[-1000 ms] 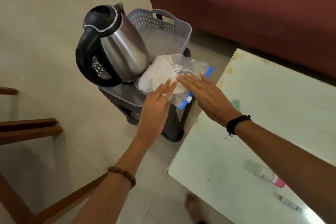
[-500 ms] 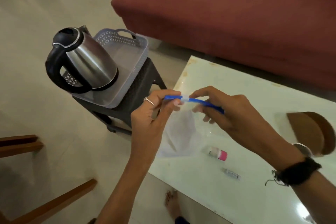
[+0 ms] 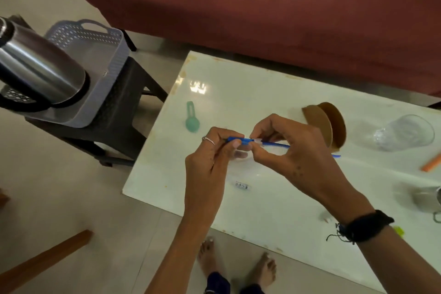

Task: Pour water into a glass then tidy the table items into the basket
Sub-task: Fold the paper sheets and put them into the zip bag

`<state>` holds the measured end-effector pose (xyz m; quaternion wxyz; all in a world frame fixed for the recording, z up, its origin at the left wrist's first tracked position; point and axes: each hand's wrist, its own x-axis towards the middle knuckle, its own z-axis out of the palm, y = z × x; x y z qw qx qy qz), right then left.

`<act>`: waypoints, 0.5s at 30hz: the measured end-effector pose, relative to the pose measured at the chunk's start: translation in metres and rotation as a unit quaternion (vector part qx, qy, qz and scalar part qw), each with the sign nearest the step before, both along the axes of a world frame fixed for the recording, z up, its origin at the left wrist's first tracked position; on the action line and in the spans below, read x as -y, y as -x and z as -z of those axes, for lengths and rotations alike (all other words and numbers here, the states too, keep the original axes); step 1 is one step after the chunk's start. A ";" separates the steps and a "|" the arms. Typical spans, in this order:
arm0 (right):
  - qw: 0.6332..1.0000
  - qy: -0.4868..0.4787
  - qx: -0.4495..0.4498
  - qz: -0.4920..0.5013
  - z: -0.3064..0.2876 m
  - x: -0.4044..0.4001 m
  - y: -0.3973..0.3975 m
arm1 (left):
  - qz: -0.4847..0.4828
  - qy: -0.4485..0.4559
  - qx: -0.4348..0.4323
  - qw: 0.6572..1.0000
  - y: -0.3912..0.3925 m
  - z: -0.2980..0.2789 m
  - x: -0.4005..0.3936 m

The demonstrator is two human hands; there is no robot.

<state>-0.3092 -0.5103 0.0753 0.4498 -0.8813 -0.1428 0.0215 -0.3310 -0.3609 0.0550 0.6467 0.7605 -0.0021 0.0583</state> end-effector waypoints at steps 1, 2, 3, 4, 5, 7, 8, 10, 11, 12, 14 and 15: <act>1.000 0.010 -0.002 0.009 0.003 0.007 0.004 | -0.004 0.000 -0.007 1.000 0.003 0.001 0.004; 1.000 0.021 -0.004 0.020 0.006 0.013 0.008 | -0.009 0.005 -0.017 1.000 0.005 0.002 0.006; 0.999 0.032 -0.007 0.031 0.008 0.020 0.011 | -0.014 0.013 -0.029 0.999 0.007 0.002 0.007; 0.998 0.042 -0.010 0.045 0.010 0.026 0.014 | -0.018 0.018 -0.037 0.999 0.008 0.002 0.007; 0.997 0.052 -0.010 0.059 0.012 0.033 0.017 | -0.023 0.022 -0.043 0.999 0.008 0.001 0.006; 0.994 0.077 -0.006 0.078 0.016 0.047 0.021 | -0.034 0.037 -0.055 0.997 0.006 -0.002 0.003; 0.992 0.090 -0.005 0.086 0.019 0.054 0.023 | -0.040 0.046 -0.061 0.996 0.005 -0.002 0.002; 0.988 0.111 -0.007 0.106 0.025 0.064 0.024 | -0.049 0.056 -0.074 0.995 0.004 -0.002 0.000; 0.986 0.118 -0.010 0.117 0.028 0.068 0.024 | -0.049 0.060 -0.080 0.994 0.004 -0.001 0.000; 0.983 0.126 -0.007 0.130 0.031 0.070 0.024 | -0.046 0.065 -0.086 0.993 0.004 -0.001 0.000; 0.974 0.137 0.011 0.179 0.036 0.069 0.028 | -0.034 0.084 -0.096 0.991 0.005 0.000 0.000; 0.968 0.111 0.006 0.226 0.037 0.066 0.031 | -0.025 0.095 -0.099 0.990 0.006 0.001 -0.001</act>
